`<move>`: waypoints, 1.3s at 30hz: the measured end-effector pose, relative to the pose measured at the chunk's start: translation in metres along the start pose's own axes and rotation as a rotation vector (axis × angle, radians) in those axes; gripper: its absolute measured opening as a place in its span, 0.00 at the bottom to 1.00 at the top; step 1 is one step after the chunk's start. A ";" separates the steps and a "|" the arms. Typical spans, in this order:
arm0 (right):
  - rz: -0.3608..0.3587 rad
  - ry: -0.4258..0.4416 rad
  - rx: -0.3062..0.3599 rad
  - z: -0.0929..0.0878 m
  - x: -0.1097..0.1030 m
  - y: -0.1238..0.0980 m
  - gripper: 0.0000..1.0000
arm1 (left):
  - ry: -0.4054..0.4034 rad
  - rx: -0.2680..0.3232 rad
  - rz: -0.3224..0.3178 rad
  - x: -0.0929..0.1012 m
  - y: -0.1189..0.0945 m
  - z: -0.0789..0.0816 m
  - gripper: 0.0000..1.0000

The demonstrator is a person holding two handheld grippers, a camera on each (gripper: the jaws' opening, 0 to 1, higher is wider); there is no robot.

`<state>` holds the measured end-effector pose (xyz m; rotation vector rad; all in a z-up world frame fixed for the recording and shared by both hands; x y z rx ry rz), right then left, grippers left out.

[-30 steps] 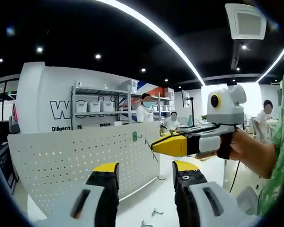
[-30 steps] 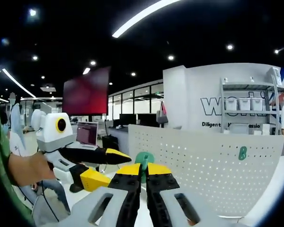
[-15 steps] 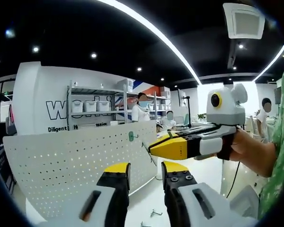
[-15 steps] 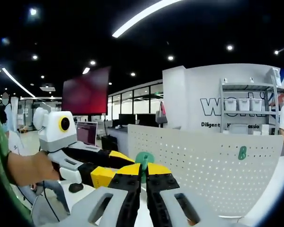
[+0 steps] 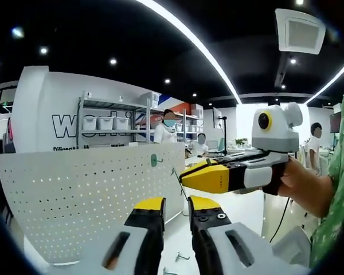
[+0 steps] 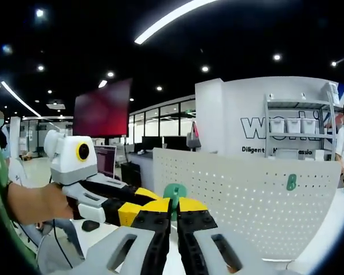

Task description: Insert the hook assembly into the mounting plate slot until the hook locks in place.

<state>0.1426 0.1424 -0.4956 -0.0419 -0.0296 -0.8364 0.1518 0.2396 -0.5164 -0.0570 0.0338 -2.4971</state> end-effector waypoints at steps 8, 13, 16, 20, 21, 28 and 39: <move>-0.002 0.003 -0.007 -0.003 0.000 0.001 0.01 | 0.010 0.009 -0.003 0.001 0.000 0.001 0.13; -0.001 0.005 -0.011 -0.005 0.000 0.002 0.01 | 0.014 0.012 -0.014 0.002 0.002 0.001 0.08; -0.004 0.005 -0.012 -0.005 -0.001 0.003 0.01 | 0.013 0.012 -0.021 0.003 0.004 0.001 0.05; -0.006 0.004 -0.017 -0.006 0.000 0.003 0.01 | 0.011 0.010 -0.025 0.002 0.004 0.000 0.05; -0.006 0.002 -0.018 -0.006 0.000 0.003 0.01 | 0.013 0.009 -0.025 0.002 0.004 0.000 0.05; -0.015 -0.011 -0.015 -0.005 0.000 0.003 0.01 | 0.007 0.025 -0.027 0.002 0.003 0.001 0.03; -0.010 -0.004 -0.010 -0.006 -0.002 0.002 0.02 | 0.005 0.036 -0.017 -0.002 0.005 0.002 0.02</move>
Point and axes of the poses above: the point that each gripper's makers call its tool centre point, and the gripper's own axes: y roughly forward along the fingers, x roughly to its right, z roughly out of its top, the point moved 6 cm from there along -y, roughly backward along the fingers, and after that the axes turned 1 degree about -y, right-handed, at the moved point
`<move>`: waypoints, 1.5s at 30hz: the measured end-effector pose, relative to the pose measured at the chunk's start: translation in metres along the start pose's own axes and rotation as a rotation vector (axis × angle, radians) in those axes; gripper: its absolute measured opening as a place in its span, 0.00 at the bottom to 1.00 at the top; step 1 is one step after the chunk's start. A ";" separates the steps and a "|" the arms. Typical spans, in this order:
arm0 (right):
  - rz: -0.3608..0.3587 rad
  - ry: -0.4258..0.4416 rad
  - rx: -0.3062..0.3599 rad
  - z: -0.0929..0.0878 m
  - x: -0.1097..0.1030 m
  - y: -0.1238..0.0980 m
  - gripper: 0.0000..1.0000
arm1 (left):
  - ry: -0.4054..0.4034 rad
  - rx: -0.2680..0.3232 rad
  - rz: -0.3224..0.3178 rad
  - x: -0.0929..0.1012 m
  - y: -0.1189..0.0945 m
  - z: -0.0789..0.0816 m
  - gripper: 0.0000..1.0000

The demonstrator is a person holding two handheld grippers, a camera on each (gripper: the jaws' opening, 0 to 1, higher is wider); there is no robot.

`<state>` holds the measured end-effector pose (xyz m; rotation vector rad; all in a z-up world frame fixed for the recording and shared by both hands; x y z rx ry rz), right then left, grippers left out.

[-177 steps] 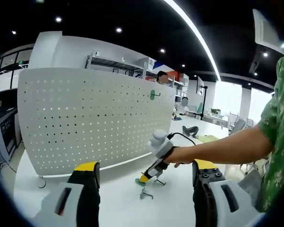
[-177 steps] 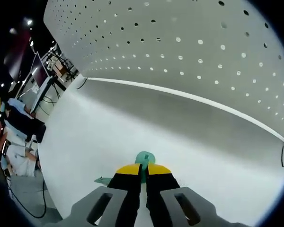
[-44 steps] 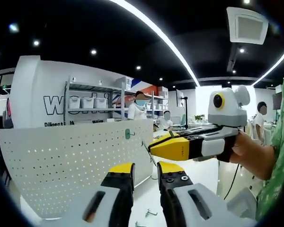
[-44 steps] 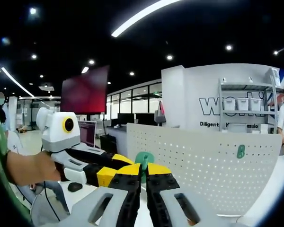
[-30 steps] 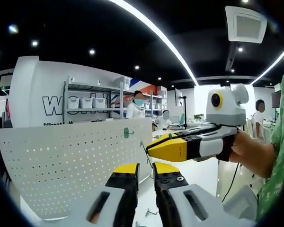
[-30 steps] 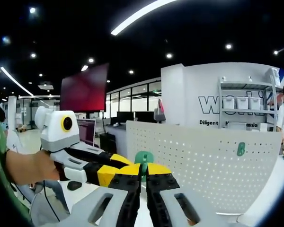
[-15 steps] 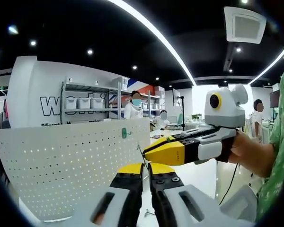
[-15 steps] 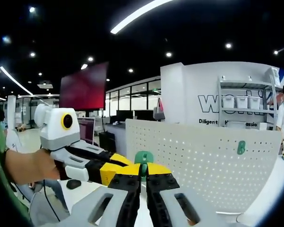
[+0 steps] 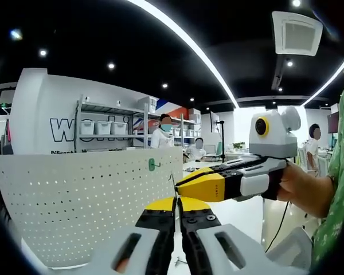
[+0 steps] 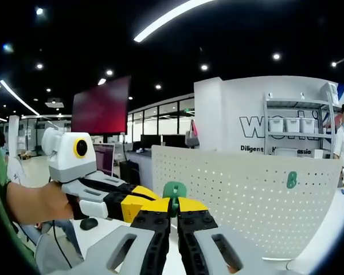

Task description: Insert the hook assembly into the mounting plate slot until the hook locks in place.

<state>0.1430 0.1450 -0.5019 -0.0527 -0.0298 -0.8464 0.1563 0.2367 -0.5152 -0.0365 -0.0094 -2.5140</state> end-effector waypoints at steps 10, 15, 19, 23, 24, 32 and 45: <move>0.009 0.027 0.003 0.000 0.001 0.000 0.01 | 0.027 0.001 -0.003 0.000 -0.001 0.000 0.02; 0.010 0.030 -0.005 -0.001 0.001 0.001 0.01 | 0.047 -0.005 0.003 0.001 -0.002 0.000 0.02; 0.007 0.031 -0.003 -0.001 0.000 0.001 0.01 | 0.065 -0.005 0.009 0.001 -0.003 0.000 0.02; 0.005 0.031 -0.005 -0.001 -0.001 0.001 0.01 | 0.073 -0.004 0.012 0.002 -0.004 -0.001 0.02; 0.003 0.027 -0.001 0.000 -0.001 0.000 0.01 | 0.073 0.000 0.014 0.002 -0.004 0.000 0.02; -0.005 0.018 0.006 0.001 -0.001 -0.001 0.01 | 0.093 0.001 0.013 0.004 -0.003 0.001 0.03; -0.023 0.016 0.024 0.003 0.003 -0.002 0.00 | 0.093 -0.016 0.010 0.005 -0.002 -0.002 0.09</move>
Point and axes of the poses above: the point that each gripper's makers call its tool centre point, and the gripper's own axes: y roughly forward along the fingers, x roughly to its right, z roughly out of its top, the point moved 6 cm from there along -y, roughly backward along the fingers, and after that the axes turned 1 degree about -y, right-handed, at the moved point
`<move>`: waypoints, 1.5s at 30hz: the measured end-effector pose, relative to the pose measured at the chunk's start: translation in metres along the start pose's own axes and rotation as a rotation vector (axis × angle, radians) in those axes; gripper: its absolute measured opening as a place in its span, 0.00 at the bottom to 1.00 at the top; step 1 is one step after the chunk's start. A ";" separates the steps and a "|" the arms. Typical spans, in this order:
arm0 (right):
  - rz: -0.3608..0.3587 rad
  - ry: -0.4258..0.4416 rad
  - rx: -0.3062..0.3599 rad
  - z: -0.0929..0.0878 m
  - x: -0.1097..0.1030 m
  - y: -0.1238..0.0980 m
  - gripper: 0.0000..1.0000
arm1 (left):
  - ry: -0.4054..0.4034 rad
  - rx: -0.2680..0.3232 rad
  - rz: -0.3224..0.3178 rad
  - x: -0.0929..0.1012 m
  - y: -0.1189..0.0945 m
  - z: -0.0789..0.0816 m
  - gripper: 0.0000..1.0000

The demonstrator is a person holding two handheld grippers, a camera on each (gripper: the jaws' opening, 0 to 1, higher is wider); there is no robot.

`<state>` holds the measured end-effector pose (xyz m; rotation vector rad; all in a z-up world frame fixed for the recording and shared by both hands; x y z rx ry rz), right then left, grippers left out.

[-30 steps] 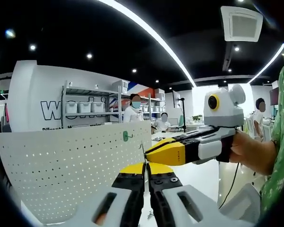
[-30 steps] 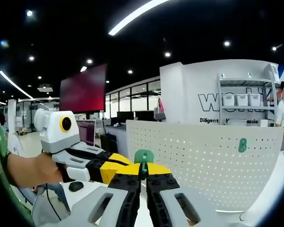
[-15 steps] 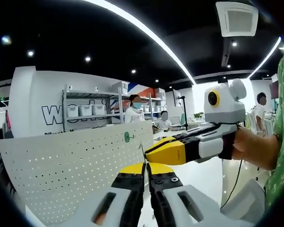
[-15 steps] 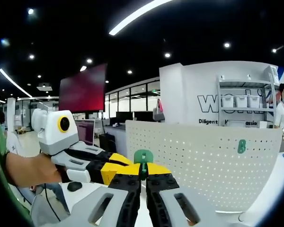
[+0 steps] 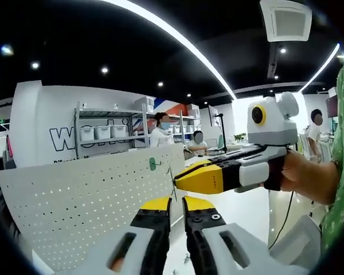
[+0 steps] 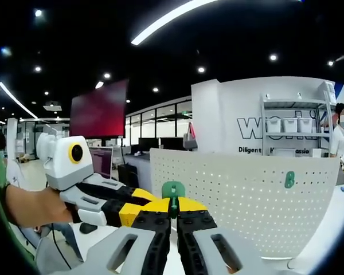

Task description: Insert the hook assembly into the mounting plate slot until the hook locks in place.

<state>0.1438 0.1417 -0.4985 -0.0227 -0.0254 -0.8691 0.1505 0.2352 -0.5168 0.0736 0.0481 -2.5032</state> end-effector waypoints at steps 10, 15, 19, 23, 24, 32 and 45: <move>-0.012 0.000 0.003 -0.001 0.003 0.001 0.00 | -0.012 -0.009 0.001 0.000 -0.002 -0.002 0.23; -0.017 0.002 0.002 -0.002 0.005 0.000 0.01 | -0.046 -0.015 -0.014 0.002 -0.002 -0.004 0.37; -0.022 0.002 0.003 -0.001 0.006 0.000 0.01 | -0.048 -0.032 -0.024 0.004 -0.002 -0.007 0.45; -0.027 0.003 0.001 -0.002 0.008 0.000 0.01 | -0.062 -0.056 -0.014 0.004 -0.003 -0.009 0.53; -0.028 0.005 0.000 -0.003 0.008 0.000 0.01 | -0.067 -0.054 -0.012 0.004 -0.003 -0.009 0.56; -0.034 0.006 0.000 -0.003 0.009 0.001 0.01 | -0.095 -0.062 0.029 -0.001 -0.007 -0.011 0.78; -0.069 0.003 0.006 -0.002 0.016 0.000 0.01 | -0.101 -0.062 0.019 0.002 -0.007 -0.011 0.98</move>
Point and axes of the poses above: the point that each gripper's makers call its tool centre point, and the gripper's own axes: y roughly forward along the fingers, x roughly to its right, z roughly out of its top, the point moved 6 cm from there along -y, roughly backward along the fingers, and after that the axes turned 1 degree about -y, right-handed, at the moved point
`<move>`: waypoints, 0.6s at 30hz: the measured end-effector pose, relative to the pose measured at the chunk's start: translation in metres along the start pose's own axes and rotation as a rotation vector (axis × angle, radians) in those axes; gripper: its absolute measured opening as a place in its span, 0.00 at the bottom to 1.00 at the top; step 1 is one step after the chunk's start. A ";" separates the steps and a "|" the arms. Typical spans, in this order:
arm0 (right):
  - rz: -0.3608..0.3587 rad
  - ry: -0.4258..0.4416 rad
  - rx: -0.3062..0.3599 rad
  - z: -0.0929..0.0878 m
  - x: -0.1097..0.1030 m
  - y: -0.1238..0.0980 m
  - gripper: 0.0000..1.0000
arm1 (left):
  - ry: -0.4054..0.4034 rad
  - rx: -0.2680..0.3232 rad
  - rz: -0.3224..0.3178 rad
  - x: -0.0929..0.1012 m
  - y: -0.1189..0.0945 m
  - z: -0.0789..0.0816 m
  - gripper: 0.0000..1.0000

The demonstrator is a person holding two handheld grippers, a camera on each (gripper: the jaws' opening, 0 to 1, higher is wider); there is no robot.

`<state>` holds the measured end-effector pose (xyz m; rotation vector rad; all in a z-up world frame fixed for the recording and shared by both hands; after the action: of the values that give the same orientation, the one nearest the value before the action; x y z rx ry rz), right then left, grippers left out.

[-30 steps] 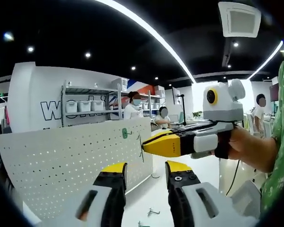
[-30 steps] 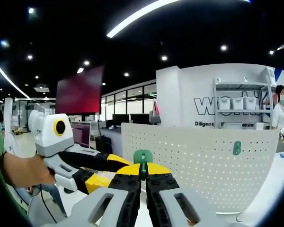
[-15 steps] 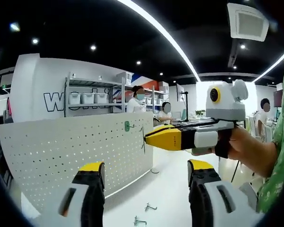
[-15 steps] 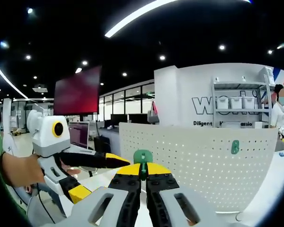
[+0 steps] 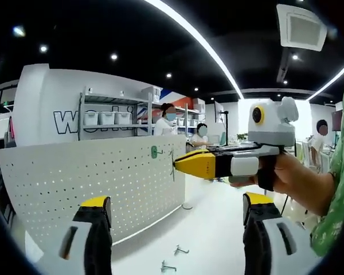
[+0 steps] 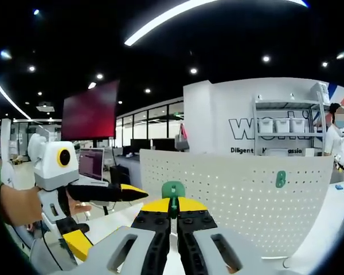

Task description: Insert the hook assembly into the mounting plate slot until the hook locks in place.

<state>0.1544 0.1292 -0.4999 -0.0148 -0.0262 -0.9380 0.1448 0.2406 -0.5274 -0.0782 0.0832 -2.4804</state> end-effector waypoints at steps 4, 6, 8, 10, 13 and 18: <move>-0.018 -0.001 0.005 0.001 0.003 -0.001 0.01 | 0.003 -0.002 0.000 0.001 -0.001 0.000 1.00; -0.030 -0.007 0.007 0.002 0.005 -0.002 0.01 | 0.003 -0.005 -0.001 0.001 -0.001 0.000 1.00; -0.044 -0.014 0.009 0.002 0.006 -0.002 0.01 | 0.005 -0.005 -0.005 0.002 -0.002 0.000 1.00; -0.054 -0.012 0.010 0.002 0.008 -0.002 0.01 | 0.006 -0.005 -0.009 0.002 -0.003 0.001 0.99; -0.079 -0.011 0.015 0.004 0.012 -0.002 0.01 | 0.006 -0.007 -0.012 0.002 -0.006 0.000 0.99; -0.125 -0.005 0.029 0.008 0.025 -0.002 0.01 | 0.006 -0.009 -0.017 0.001 -0.010 0.000 1.00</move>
<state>0.1671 0.1082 -0.4915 0.0114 -0.0453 -1.0621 0.1385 0.2478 -0.5272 -0.0755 0.0961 -2.4974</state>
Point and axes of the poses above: the point that each gripper's makers call its tool centre point, and the gripper's own axes: y roughly forward along the fingers, x roughly to its right, z roughly out of its top, the point moved 6 cm from there along -y, roughly backward along the fingers, and after that the axes turned 1 degree about -y, right-handed, at the moved point
